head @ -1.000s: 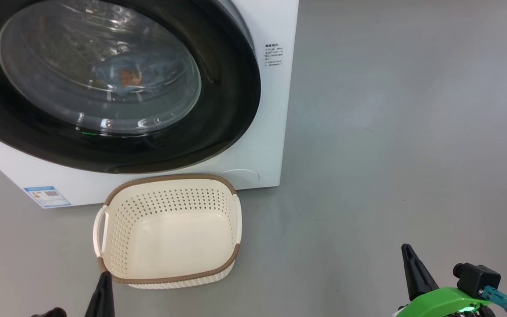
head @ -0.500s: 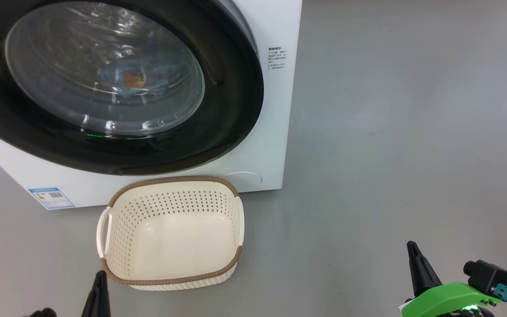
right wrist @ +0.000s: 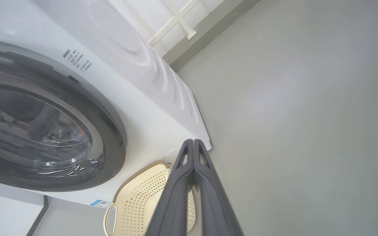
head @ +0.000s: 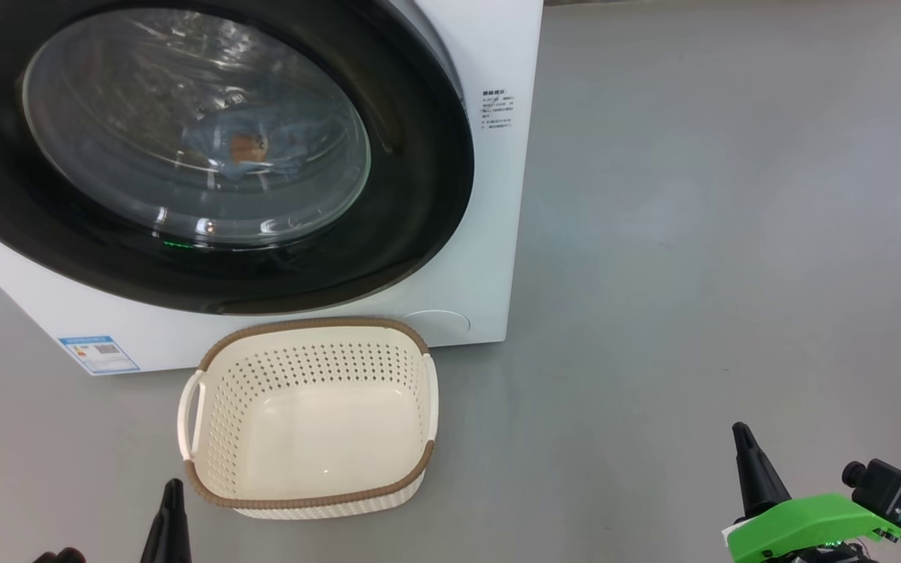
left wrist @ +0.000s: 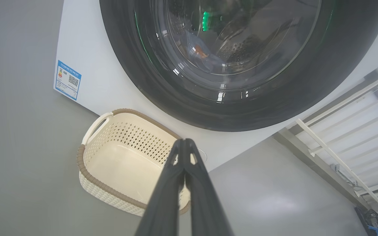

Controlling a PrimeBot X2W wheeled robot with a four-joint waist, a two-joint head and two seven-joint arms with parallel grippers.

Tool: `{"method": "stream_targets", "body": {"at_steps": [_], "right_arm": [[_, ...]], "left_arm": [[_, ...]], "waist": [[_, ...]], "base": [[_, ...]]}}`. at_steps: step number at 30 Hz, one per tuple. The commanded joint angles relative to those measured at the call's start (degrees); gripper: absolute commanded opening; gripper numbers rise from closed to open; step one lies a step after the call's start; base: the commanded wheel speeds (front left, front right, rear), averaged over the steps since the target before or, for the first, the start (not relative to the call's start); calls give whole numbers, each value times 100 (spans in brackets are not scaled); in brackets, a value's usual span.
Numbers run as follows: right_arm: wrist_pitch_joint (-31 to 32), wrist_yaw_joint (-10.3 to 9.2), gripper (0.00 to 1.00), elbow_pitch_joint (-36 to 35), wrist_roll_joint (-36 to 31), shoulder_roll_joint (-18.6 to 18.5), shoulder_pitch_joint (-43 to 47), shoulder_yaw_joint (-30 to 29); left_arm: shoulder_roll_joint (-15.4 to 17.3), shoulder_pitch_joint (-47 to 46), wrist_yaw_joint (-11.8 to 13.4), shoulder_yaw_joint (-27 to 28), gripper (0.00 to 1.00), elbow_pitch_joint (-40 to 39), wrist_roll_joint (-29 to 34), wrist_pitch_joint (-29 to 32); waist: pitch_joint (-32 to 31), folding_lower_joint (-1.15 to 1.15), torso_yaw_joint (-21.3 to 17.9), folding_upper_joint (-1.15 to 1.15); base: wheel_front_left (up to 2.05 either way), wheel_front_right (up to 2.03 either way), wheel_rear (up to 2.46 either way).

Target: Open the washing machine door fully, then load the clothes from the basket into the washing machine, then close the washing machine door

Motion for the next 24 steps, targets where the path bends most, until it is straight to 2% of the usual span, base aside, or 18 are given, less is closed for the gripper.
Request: {"method": "stream_targets", "body": {"at_steps": [1, 24], "right_arm": [[24, 1, 0, -175, 208, -91, -160, -19], [378, 1, 0, -423, 1547, -137, -207, -163]], "left_arm": [[22, -157, 13, 105, 0, -183, -121, 32], [-47, -266, 48, 297, 0, -359, -1353, 430]], "waist": [[-7, -1, 5, 0], [-133, -1, 88, 0]], "base": [[0, 0, 0], [0, 0, 0]]}}
